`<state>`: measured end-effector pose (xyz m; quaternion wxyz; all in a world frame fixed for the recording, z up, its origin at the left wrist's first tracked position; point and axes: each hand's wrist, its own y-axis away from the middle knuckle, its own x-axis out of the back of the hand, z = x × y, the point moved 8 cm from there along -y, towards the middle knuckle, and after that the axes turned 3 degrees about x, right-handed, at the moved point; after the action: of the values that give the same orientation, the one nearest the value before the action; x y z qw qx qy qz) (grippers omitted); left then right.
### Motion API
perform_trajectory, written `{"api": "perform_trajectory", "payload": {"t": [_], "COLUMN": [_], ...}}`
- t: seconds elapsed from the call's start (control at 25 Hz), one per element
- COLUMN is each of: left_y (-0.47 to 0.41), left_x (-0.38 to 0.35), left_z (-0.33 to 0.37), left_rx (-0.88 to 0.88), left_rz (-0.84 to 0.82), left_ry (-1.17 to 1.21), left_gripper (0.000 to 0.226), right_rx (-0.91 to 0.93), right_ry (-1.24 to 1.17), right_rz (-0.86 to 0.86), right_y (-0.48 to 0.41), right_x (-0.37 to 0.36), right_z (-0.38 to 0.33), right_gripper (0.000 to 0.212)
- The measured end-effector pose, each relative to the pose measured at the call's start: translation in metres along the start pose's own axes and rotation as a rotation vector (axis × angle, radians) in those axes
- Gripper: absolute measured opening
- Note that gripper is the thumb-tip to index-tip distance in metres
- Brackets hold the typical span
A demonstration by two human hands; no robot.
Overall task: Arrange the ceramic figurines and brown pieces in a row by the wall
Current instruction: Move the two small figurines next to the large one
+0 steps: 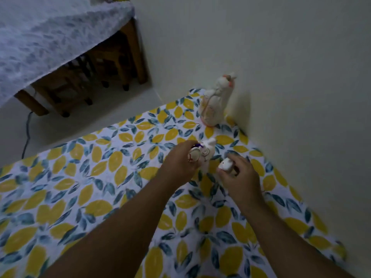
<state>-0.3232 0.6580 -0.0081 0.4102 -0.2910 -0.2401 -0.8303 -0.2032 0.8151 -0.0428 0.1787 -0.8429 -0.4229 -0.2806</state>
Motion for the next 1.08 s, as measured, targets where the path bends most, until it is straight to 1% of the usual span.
{"api": "perform_trajectory", "payload": {"t": [0.2, 0.4, 0.48, 0.56, 0.64, 0.72, 0.84, 0.92, 1.0, 1.08], "left_y": [-0.074, -0.102, -0.099, -0.093, -0.086, -0.081, -0.079, -0.073, -0.059, -0.028], "left_x": [-0.056, -0.075, -0.072, -0.068, -0.07, -0.074, -0.073, -0.07, -0.062, -0.043], "left_z": [0.033, 0.037, 0.035, 0.027, 0.018, 0.015, 0.015, 0.009, 0.0, -0.01], "left_rx": [-0.075, -0.107, -0.107, -0.033, 0.03, 0.034, 0.043, 0.079, 0.112, 0.124], "left_rz": [-0.074, -0.067, -0.03, 0.032, 0.068, 0.093, 0.112, 0.113, 0.105, 0.12], "left_ry": [-0.047, -0.058, -0.049, 0.006, 0.059, 0.092, 0.138, 0.142, 0.09, 0.048], "left_gripper": [0.046, 0.047, 0.052, 0.059, 0.051, 0.043, 0.043, 0.054, 0.069, 0.07], "right_rx": [-0.019, 0.034, 0.054, 0.051, 0.036, 0.028, 0.023, 0.021, 0.057, 0.13], "right_ry": [-0.007, 0.022, 0.029, 0.031, 0.029, 0.029, 0.025, 0.027, 0.087, 0.184], "right_rz": [0.071, 0.106, 0.131, 0.167, 0.191, 0.199, 0.17, 0.14, 0.121, 0.097], "right_y": [-0.037, -0.039, -0.037, -0.033, -0.026, -0.018, -0.018, -0.019, -0.015, -0.004], "right_x": [0.014, 0.004, 0.002, 0.004, 0.006, 0.004, 0.002, 0.002, 0.002, 0.0], "right_z": [0.046, 0.064, 0.064, 0.065, 0.066, 0.066, 0.068, 0.067, 0.058, 0.036], "right_gripper": [0.05, 0.047, 0.045, 0.044, 0.045, 0.047, 0.05, 0.055, 0.062, 0.064]}}
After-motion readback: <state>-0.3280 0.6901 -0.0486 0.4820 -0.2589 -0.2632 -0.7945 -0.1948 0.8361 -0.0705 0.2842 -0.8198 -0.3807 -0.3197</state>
